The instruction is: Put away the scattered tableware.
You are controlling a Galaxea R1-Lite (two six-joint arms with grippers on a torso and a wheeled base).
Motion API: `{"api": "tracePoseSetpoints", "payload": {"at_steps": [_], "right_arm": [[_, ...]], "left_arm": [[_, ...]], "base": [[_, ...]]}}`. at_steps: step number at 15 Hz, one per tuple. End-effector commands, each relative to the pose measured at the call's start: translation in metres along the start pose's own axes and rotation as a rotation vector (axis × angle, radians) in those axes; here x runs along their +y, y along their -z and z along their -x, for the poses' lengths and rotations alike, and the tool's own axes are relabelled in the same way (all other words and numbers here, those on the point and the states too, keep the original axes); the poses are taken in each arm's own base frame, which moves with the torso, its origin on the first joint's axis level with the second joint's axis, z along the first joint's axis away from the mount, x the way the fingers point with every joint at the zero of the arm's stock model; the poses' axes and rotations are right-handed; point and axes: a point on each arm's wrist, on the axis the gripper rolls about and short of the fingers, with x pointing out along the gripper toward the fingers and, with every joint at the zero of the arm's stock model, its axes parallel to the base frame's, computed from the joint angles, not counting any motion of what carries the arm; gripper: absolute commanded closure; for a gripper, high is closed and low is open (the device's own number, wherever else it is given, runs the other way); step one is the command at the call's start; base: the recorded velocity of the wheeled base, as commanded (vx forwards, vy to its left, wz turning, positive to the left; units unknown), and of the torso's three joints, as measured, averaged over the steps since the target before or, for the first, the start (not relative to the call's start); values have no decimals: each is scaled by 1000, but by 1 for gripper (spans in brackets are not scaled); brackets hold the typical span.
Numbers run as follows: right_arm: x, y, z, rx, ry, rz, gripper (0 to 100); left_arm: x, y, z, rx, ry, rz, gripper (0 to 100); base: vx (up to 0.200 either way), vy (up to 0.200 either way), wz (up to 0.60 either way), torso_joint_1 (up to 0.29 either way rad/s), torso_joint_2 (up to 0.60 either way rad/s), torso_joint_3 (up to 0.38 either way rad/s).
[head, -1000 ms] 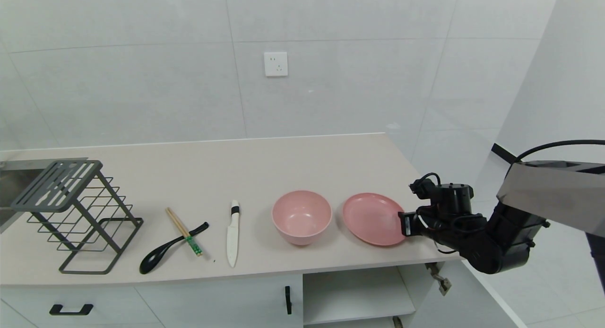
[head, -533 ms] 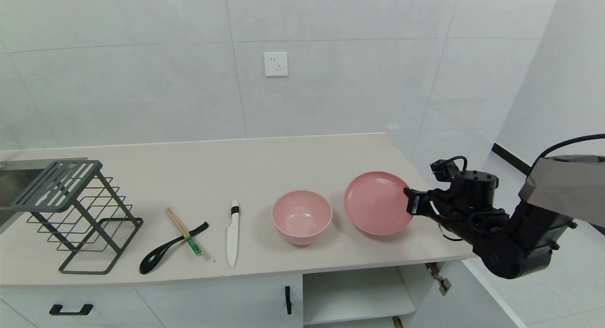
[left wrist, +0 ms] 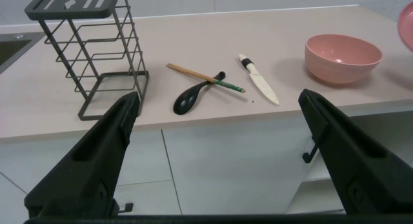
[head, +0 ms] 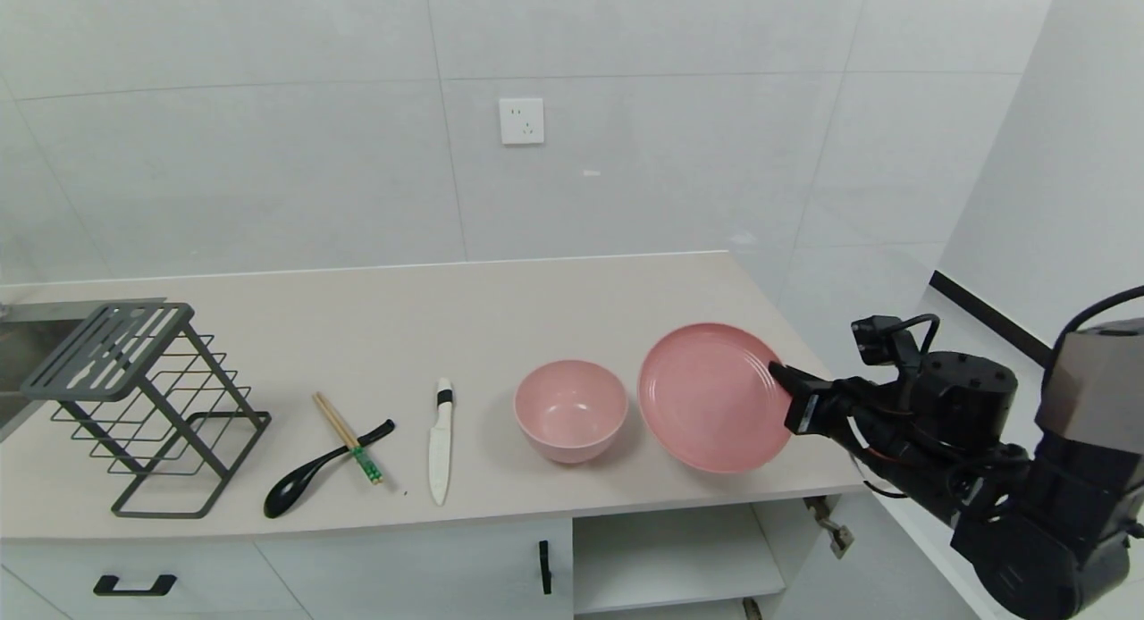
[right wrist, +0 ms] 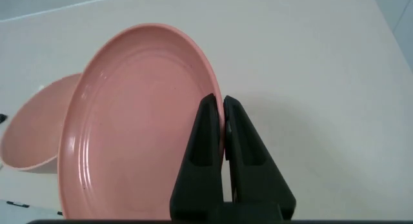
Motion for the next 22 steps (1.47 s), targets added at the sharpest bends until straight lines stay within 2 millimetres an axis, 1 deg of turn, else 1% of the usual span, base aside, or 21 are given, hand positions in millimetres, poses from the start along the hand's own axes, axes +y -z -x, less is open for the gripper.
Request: {"api": "tracePoseSetpoints", "payload": {"at_steps": [1, 2, 3, 5, 6, 7, 8, 9, 10, 11, 13, 15, 18, 19, 20, 21, 22], "right_arm": [[8, -21, 21, -66, -22, 8, 100], [9, -26, 28, -79, -23, 9, 100], [8, -38, 39, -126, -18, 7, 100], [10, -51, 49, -177, -23, 10, 100], [11, -49, 56, -170, -24, 10, 100], [11, -46, 67, -151, -19, 8, 100], [11, -40, 82, -119, -13, 6, 100], [10, -35, 90, -96, -19, 6, 100], [10, -35, 91, -93, -23, 7, 100], [12, -38, 98, -99, -72, 17, 100], [10, -36, 101, -88, -60, 16, 100], [14, -37, 113, -94, -114, 39, 100], [17, -45, 130, -145, -167, 100, 100], [17, -48, 132, -159, -170, 103, 100], [18, -52, 137, -186, -173, 109, 100], [18, -52, 137, -189, -173, 109, 100], [18, -52, 137, -189, -176, 111, 100]], "left_arm": [[0, 0, 0, 1, 0, 0, 0], [0, 0, 0, 1, 0, 0, 0], [0, 0, 0, 1, 0, 0, 0], [0, 0, 0, 1, -2, 0, 0], [0, 0, 0, 0, -3, 0, 0], [0, 0, 0, 0, -3, 0, 0], [0, 0, 0, 0, -2, 0, 0], [0, 0, 0, 0, -2, -1, 0], [0, 0, 0, 0, -2, -1, 0], [0, 0, 0, -1, 3, 6, 0], [0, 0, 0, -2, 3, 23, 0], [0, -1, 0, -4, 11, 41, 0], [-1, -1, 0, -7, 66, -14, 0], [-2, -3, 0, -32, 66, -31, 0], [-1, -28, 4, -275, 55, -42, 0], [-1, -37, 7, -365, 60, -48, 0], [-1, -40, 8, -370, 66, -48, 0]], "base": [[0, 0, 0, 0, 0, 0], [0, 0, 0, 0, 0, 0], [0, 0, 0, 0, 0, 0], [0, 0, 0, 0, 0, 0], [0, 0, 0, 0, 0, 0], [0, 0, 0, 0, 0, 0], [0, 0, 0, 0, 0, 0], [0, 0, 0, 0, 0, 0], [0, 0, 0, 0, 0, 0], [0, 0, 0, 0, 0, 0], [0, 0, 0, 0, 0, 0], [0, 0, 0, 0, 0, 0], [0, 0, 0, 0, 0, 0], [0, 0, 0, 0, 0, 0], [0, 0, 0, 0, 0, 0], [0, 0, 0, 0, 0, 0], [0, 0, 0, 0, 0, 0]]}}
